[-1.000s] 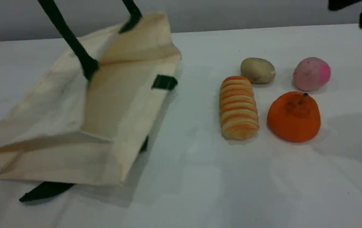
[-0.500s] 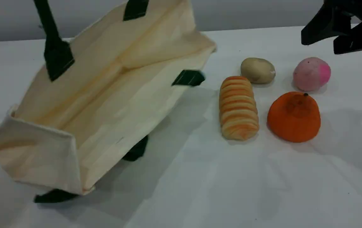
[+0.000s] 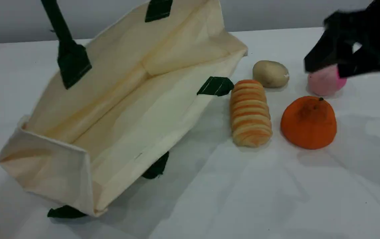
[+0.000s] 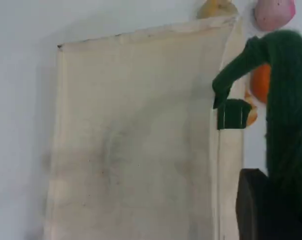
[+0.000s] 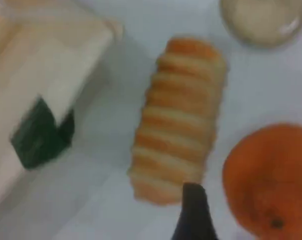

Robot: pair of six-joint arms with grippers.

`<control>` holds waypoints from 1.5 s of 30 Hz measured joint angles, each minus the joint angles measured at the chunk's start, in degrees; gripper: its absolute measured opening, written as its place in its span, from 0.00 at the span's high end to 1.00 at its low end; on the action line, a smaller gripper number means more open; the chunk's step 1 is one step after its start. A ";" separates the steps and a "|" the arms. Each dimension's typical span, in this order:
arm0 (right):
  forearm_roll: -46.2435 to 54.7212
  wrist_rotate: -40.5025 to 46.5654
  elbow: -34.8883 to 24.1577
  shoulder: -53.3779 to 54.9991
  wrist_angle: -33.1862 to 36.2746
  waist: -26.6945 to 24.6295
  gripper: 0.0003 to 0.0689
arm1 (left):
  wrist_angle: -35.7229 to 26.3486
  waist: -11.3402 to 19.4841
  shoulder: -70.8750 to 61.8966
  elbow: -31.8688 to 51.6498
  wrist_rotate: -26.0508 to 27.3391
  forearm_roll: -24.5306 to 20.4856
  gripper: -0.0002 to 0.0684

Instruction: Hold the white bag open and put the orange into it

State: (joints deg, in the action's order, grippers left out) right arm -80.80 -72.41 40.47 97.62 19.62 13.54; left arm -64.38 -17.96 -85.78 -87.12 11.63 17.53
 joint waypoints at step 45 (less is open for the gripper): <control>-1.36 -0.36 6.26 15.14 -7.15 3.69 0.36 | -1.66 0.00 0.57 0.00 4.91 6.81 0.90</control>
State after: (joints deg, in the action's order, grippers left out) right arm -82.16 -72.77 46.73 112.77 12.48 17.23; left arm -66.04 -17.96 -85.21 -87.12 16.54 24.34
